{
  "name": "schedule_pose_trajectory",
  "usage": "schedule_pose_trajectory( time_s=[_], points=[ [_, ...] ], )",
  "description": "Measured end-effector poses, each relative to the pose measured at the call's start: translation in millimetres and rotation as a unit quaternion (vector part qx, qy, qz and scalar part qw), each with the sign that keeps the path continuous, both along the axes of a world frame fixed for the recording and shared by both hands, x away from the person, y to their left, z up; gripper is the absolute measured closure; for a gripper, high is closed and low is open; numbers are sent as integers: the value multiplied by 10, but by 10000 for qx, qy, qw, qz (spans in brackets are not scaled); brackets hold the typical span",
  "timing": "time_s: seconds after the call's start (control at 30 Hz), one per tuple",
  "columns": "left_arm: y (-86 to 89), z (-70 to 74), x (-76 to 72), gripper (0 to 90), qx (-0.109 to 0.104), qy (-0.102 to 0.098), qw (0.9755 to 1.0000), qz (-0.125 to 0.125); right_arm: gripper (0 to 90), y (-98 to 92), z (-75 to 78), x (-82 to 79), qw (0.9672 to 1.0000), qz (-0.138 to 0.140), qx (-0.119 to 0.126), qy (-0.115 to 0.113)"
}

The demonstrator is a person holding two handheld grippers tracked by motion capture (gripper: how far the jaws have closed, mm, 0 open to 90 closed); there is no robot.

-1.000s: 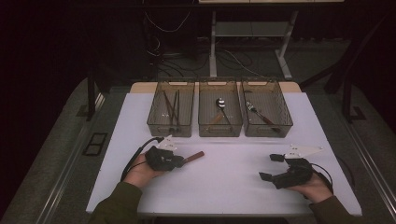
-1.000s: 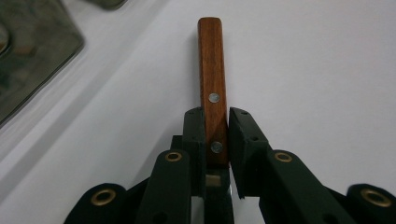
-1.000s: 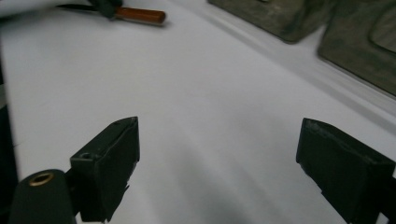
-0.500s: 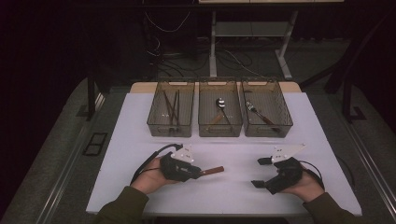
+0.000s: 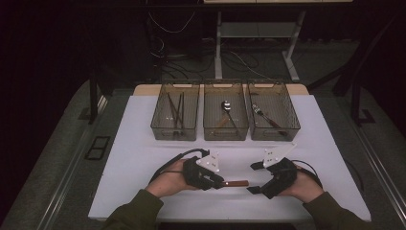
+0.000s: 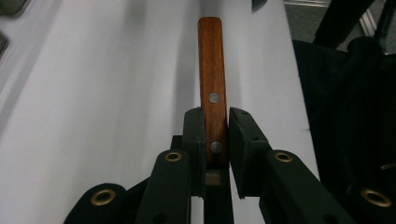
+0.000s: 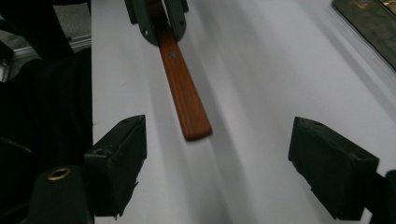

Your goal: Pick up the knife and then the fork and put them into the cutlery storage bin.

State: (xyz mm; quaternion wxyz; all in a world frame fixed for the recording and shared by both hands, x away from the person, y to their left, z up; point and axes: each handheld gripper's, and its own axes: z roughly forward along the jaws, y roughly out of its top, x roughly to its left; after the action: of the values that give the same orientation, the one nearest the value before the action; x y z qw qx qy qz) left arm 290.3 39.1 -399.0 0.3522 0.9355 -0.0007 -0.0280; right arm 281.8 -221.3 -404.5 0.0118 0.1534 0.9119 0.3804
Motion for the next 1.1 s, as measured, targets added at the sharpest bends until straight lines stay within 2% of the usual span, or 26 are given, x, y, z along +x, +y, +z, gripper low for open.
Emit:
schedule_pose_trajectory(
  time_s=[0.03, 0.2, 0.27, 0.3, 0.37, 0.4, 0.53, 0.67, 0.8, 0.83, 0.9, 0.97, 1.1],
  points=[
    [-26, 10, 0, 770, 39, -10, 10000, -54, 230, 21, 3, 19, 10000, 86, -19, -12],
    [-138, 45, -8, 769, 172, -111, 9997, -167, 292, 159, -7, 48, 9989, 448, -144, 43],
    [-167, 55, -15, 770, 169, -206, 9993, -256, 346, 215, -32, 44, 9978, 630, -184, 103],
    [-177, 53, -32, 769, 146, -161, 9995, -250, 359, 243, -46, 36, 9973, 681, -245, 150],
    [-198, 57, -47, 770, 169, -206, 9992, -295, 407, 294, -80, 29, 9960, 785, -324, 293],
    [-200, 59, -66, 769, 204, -136, 9993, -269, 418, 314, -93, 27, 9955, 808, -360, 331],
    [-225, 55, -90, 769, 216, -217, 9988, -378, 484, 385, -135, -3, 9943, 893, -471, 344],
    [-255, 59, -118, 769, 258, -249, 9984, -431, 572, 429, -162, -14, 9925, 1041, -581, 258],
    [-272, 59, -138, 769, 279, -221, 9984, -439, 655, 462, -168, -38, 9913, 1132, -594, 308],
    [-276, 52, -143, 769, 231, -220, 9986, -430, 673, 466, -171, -36, 9912, 1151, -579, 303],
    [-278, 52, -145, 769, 237, -219, 9986, -430, 706, 476, -159, -61, 9917, 1080, -577, 394],
    [-277, 52, -141, 769, 259, -233, 9985, -433, 736, 478, -161, -61, 9915, 1102, -570, 387],
    [-278, 53, -142, 770, 312, -234, 9982, -453, 749, 489, -164, -70, 9914, 1107, -586, 381]
  ],
)
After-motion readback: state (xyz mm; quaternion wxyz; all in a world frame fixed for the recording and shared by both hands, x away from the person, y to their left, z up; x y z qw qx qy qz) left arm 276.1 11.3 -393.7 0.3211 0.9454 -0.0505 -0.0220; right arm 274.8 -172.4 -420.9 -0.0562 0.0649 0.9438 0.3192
